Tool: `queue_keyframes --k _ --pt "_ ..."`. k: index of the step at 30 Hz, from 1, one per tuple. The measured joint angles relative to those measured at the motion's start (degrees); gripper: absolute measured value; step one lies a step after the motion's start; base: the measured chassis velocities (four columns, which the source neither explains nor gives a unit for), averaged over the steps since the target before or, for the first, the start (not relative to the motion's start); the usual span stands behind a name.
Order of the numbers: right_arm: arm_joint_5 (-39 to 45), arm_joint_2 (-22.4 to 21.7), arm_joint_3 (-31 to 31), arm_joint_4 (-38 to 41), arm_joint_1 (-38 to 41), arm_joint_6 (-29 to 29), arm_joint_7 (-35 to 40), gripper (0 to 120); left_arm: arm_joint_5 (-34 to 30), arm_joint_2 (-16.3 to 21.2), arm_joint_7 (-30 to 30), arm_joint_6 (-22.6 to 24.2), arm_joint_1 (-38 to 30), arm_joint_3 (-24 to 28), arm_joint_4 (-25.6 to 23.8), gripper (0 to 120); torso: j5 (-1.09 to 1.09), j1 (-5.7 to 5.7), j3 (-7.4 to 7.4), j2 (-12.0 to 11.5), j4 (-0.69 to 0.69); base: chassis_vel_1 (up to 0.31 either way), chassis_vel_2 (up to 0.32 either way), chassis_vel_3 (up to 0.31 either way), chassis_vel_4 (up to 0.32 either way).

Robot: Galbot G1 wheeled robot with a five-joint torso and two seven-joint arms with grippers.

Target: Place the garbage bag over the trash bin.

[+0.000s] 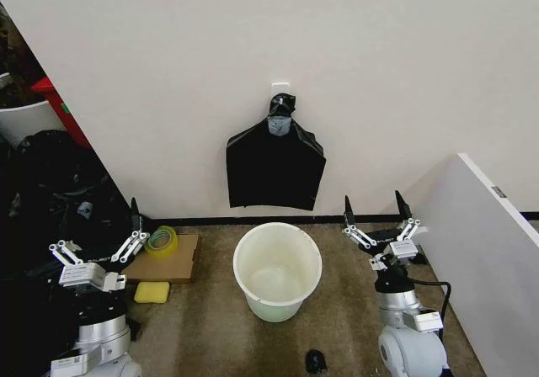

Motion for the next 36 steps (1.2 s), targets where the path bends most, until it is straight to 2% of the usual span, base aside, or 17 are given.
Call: queue_keyframes --k 8,12,15,16,17,19,22,24,25,29,33,36 --pt "0.53 -0.87 -0.49 -0.81 0.68 -0.33 0.01 100 0.34 -0.02 -0.22 -0.05 0.00 0.03 0.06 100 0.00 0.00 0.00 0.00 -0.01 0.000 0.000 0.000 0.000" --pt "5.87 -3.98 -3.00 -1.97 3.27 -2.91 0.01 100 0.64 0.12 -0.38 -0.09 0.07 0.00 -0.03 100 0.00 0.00 0.00 0.00 -0.01 0.000 0.000 0.000 0.000" --pt "19.15 -7.29 -8.86 -4.41 8.68 -6.44 -1.08 100 1.22 0.01 -0.49 -0.13 0.10 0.15 -0.05 100 0.02 0.00 0.01 0.00 -0.01 0.000 0.000 0.000 0.000" --pt "19.15 -7.29 -8.86 -4.41 8.68 -6.44 -1.08 100 1.22 0.01 -0.49 -0.13 0.10 0.15 -0.05 100 0.02 0.00 0.01 0.00 -0.01 0.000 0.000 0.000 0.000" --pt "25.80 -8.05 -11.77 -5.41 12.33 -8.24 -1.54 100 1.60 -0.03 -0.50 -0.16 0.13 0.21 -0.04 100 0.01 0.00 0.00 0.00 0.00 0.000 0.000 0.000 0.000" --pt "32.91 -8.26 -14.92 -6.69 17.43 -10.32 -2.07 100 1.82 -0.04 -0.52 -0.17 0.14 0.20 0.08 100 0.00 0.00 0.01 0.00 0.01 0.000 0.000 0.000 0.000" --pt "37.02 -8.24 -17.01 -7.78 21.45 -11.87 -2.55 100 1.87 -0.01 -0.55 -0.17 0.09 0.02 0.22 100 0.00 0.01 0.01 0.00 0.02 0.000 0.000 0.000 0.000" --pt "44.65 -8.12 -20.82 -10.27 27.29 -14.52 -2.42 100 1.86 0.13 -0.65 -0.04 -0.21 -0.18 0.56 100 0.00 0.01 0.01 0.00 0.00 0.000 0.000 0.000 0.000" --pt "44.65 -8.12 -20.82 -10.27 27.29 -14.52 -2.42 100 1.86 0.13 -0.65 -0.04 -0.21 -0.18 0.56 100 0.00 0.01 0.01 0.00 0.00 0.000 0.000 0.000 0.000" --pt "58.91 -6.92 -25.72 -11.34 33.76 -19.02 5.39 100 1.84 -0.07 -0.76 0.08 -0.72 -0.25 1.52 100 0.00 0.01 0.01 0.00 0.00 0.000 0.000 0.000 0.000" --pt "63.75 -5.51 -26.79 -12.08 36.87 -20.68 7.73 100 1.87 -0.30 -0.83 0.09 -0.93 -0.25 2.10 100 -0.03 0.01 0.00 0.00 0.00 0.000 0.000 0.000 0.000" --pt "71.20 -2.26 -26.95 -13.83 41.04 -22.73 11.02 100 1.89 -0.47 -0.98 0.10 -1.24 -0.35 2.49 100 -0.02 0.01 0.01 0.00 0.00 0.000 0.000 0.000 0.000"
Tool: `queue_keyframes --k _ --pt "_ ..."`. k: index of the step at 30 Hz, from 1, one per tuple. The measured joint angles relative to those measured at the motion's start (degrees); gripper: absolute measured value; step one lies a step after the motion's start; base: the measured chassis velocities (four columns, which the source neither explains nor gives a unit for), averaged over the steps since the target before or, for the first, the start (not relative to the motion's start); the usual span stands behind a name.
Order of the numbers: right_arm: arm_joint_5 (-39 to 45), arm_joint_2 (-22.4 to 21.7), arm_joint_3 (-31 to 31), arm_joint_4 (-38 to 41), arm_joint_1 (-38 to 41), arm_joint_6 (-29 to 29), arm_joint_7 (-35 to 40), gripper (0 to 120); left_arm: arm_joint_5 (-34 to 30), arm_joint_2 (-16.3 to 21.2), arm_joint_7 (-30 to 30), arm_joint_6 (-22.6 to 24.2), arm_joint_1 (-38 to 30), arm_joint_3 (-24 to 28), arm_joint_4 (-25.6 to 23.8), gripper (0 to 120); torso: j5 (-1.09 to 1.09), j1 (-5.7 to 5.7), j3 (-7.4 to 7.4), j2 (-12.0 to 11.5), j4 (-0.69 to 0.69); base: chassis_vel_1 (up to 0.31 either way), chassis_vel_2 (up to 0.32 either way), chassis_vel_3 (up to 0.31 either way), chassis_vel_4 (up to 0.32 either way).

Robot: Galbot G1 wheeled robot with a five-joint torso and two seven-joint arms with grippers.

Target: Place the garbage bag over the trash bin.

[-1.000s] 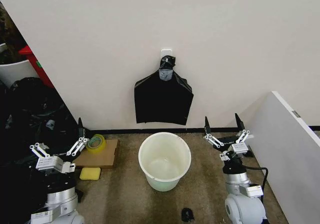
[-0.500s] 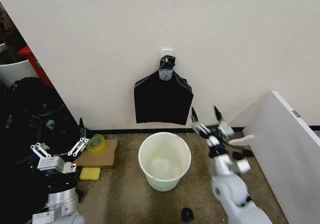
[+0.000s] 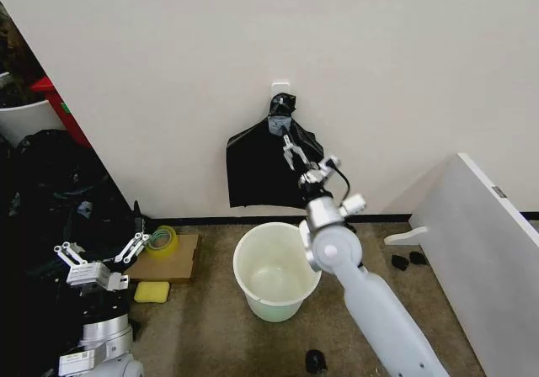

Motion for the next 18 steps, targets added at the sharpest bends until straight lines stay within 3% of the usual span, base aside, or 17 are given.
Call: queue_keyframes --k 5,15,18 --pt "2.17 3.92 0.74 -3.59 3.37 -1.67 2.67 100 -0.05 -0.03 -0.31 0.03 -0.12 -0.09 0.20 100 0.01 -0.01 0.00 0.00 0.00 0.000 0.000 0.000 0.000" --pt "-1.73 5.56 0.87 -6.86 3.79 -2.63 3.78 100 -0.31 0.18 -0.89 0.05 -0.14 -0.32 0.56 100 0.02 -0.01 0.00 0.00 0.00 0.000 0.000 0.000 0.000" --pt "-2.22 5.70 0.93 -7.65 3.85 -2.55 3.54 94 -0.31 0.21 -0.96 0.04 -0.22 -0.24 0.75 100 0.02 -0.01 0.00 0.00 0.00 0.000 0.000 0.000 0.000"
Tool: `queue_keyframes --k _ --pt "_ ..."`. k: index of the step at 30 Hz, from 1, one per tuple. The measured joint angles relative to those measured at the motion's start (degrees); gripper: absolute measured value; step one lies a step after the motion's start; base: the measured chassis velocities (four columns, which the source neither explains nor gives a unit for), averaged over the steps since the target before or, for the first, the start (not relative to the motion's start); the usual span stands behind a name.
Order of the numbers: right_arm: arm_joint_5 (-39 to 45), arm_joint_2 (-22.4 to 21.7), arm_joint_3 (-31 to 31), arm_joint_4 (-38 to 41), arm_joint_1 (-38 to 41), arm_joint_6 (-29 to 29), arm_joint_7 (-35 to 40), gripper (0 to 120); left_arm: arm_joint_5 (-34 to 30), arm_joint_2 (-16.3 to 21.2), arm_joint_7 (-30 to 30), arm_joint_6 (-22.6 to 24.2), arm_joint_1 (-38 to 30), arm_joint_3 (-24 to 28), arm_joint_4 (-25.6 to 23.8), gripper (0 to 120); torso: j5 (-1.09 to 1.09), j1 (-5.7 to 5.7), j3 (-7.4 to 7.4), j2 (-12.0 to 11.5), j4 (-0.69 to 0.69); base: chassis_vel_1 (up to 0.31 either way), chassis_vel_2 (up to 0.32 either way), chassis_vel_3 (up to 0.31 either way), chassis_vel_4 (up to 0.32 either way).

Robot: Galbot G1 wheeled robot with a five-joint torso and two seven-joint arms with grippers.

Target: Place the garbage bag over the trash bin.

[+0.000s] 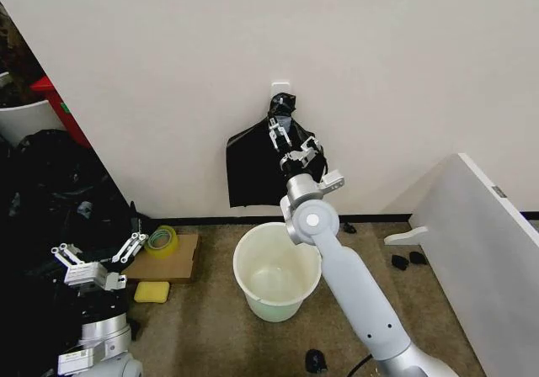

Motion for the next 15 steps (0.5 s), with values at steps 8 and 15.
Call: queue_keyframes --k 8,15 --pt "-0.56 1.23 0.64 -2.26 1.58 0.77 -1.10 61 -0.04 0.69 -0.06 -0.04 -0.33 0.07 0.60 100 0.00 0.00 0.00 0.00 0.00 0.000 0.000 0.000 0.000" --pt "-1.14 1.46 0.66 -1.08 0.96 1.23 -2.21 39 -0.17 1.11 -0.20 -0.14 -0.35 -0.02 0.78 100 0.00 0.00 0.00 0.00 0.00 0.000 0.000 0.000 0.000"
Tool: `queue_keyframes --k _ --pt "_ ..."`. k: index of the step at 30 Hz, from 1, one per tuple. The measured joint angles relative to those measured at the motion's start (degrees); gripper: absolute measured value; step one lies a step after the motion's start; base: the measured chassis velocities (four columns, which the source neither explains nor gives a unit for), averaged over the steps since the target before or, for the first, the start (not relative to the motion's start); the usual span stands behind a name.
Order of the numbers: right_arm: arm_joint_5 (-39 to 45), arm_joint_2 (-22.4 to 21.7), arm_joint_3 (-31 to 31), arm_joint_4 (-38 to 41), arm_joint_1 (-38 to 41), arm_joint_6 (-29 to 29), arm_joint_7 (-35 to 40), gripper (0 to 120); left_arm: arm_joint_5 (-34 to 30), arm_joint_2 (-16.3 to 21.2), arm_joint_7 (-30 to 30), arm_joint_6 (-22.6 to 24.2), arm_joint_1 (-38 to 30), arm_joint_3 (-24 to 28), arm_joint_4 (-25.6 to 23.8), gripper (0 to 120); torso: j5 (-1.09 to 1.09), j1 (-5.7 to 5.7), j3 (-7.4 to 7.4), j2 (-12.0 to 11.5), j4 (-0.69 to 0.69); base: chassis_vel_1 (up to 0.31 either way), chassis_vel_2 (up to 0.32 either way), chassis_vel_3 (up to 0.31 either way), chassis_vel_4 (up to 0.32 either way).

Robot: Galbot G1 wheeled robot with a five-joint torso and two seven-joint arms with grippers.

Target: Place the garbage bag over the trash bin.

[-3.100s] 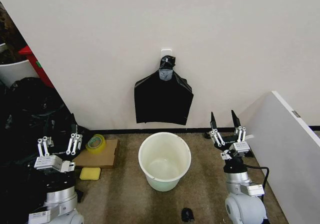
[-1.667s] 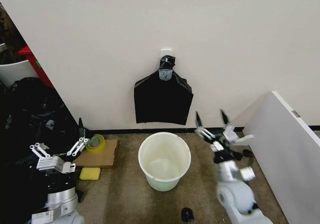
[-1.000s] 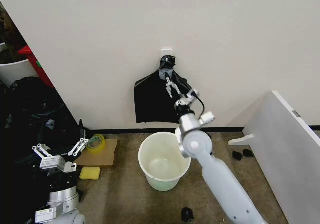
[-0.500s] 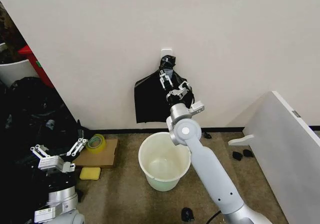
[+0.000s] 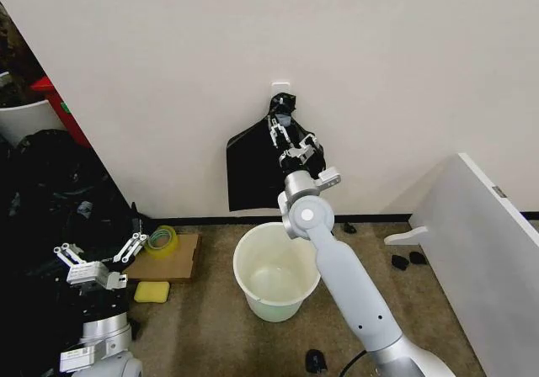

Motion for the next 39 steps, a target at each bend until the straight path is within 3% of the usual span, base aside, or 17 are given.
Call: queue_keyframes --k 4,11,17,30,39 --pt "-1.23 -0.24 -0.04 0.32 -0.39 0.35 -0.37 20 0.00 0.09 -0.03 -0.03 -0.01 0.02 0.08 100 0.00 0.00 0.00 0.00 0.00 0.000 0.000 0.000 0.000" --pt "-2.32 -1.50 -0.02 0.74 -0.67 0.43 -0.59 0 0.14 0.06 -0.04 -0.09 -0.05 0.10 0.09 100 0.00 0.00 0.00 0.00 0.00 0.000 0.000 0.000 0.000" --pt "-2.83 -2.62 -0.53 2.04 -2.04 0.64 -0.68 0 0.30 -0.06 -0.04 -0.11 0.03 0.16 0.09 100 0.00 0.00 0.00 0.00 0.00 0.000 0.000 0.000 0.000" --pt "-9.35 -14.50 -6.08 16.52 -20.73 1.43 -2.80 0 0.39 -0.16 -0.29 -0.32 0.10 0.47 0.42 100 0.01 -0.01 -0.01 0.00 0.00 0.000 0.000 0.000 0.000" --pt "-16.27 -17.47 -7.77 15.48 -28.27 3.04 -5.89 0 0.56 -0.16 -0.21 -0.44 0.27 0.79 0.27 100 0.00 -0.01 -0.01 0.00 0.01 0.000 0.000 0.000 0.000"
